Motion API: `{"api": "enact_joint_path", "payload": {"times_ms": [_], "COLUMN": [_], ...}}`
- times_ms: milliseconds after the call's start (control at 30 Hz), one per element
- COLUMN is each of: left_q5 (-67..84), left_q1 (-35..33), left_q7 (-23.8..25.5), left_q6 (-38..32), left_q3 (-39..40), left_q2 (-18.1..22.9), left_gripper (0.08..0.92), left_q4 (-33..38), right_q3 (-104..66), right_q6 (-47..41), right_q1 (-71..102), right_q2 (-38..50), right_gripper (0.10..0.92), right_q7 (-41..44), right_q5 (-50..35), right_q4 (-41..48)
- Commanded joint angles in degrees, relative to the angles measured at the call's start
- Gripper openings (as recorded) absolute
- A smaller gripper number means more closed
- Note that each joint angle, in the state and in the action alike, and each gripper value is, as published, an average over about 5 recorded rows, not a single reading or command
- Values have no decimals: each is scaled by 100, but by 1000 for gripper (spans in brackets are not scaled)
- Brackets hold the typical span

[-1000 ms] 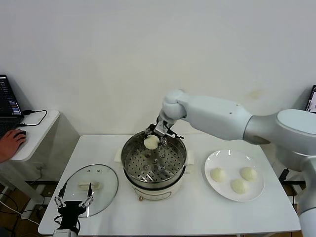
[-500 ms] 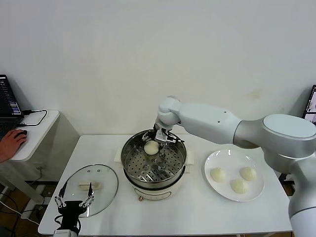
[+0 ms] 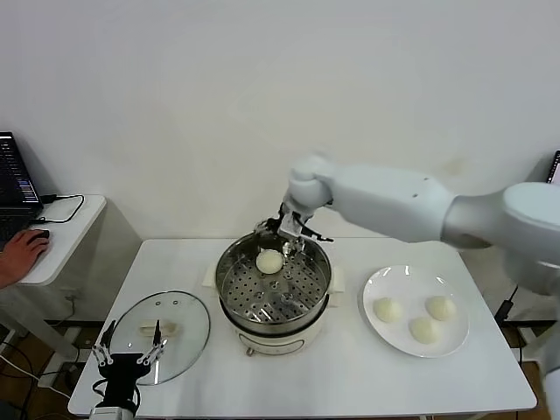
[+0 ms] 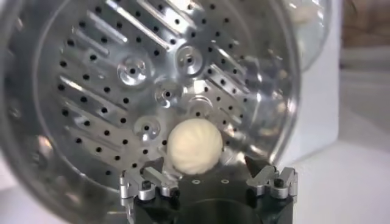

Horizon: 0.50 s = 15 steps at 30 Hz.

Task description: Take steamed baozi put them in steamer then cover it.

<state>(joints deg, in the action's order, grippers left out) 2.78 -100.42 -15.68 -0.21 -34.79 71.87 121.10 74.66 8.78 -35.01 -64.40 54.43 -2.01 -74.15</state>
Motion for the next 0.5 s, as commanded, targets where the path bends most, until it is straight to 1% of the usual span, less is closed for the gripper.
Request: {"api": "enact_joint_path", "payload": {"times_ms": [33, 133, 267, 367, 500], "left_q5": [0, 4, 31, 50, 54], "left_q1": [113, 125, 108, 116, 143], "left_q7": [22, 26, 19, 18, 28], "left_q6": [47, 49, 39, 40, 50], "left_q3": [25, 15, -19, -42, -56], "left_q2": [3, -51, -119, -148, -148], "left_gripper": [823, 823, 823, 823, 823], "left_q4": [65, 30, -20, -28, -15], "right_q3": [168, 182, 211, 214, 56], "right_q6": [-2459, -2723, -2823, -2757, -2708], "right_q1": [-745, -779, -577, -263, 472], "right_q2": [1977, 2751, 3543, 3817, 3951], "right_gripper": [823, 823, 823, 823, 823], "right_q7": [214, 313, 424, 435, 377], "right_q5": [-1379, -1411, -1131, -844, -528], "right_q4": [-1458, -1895, -2183, -2202, -2115]}}
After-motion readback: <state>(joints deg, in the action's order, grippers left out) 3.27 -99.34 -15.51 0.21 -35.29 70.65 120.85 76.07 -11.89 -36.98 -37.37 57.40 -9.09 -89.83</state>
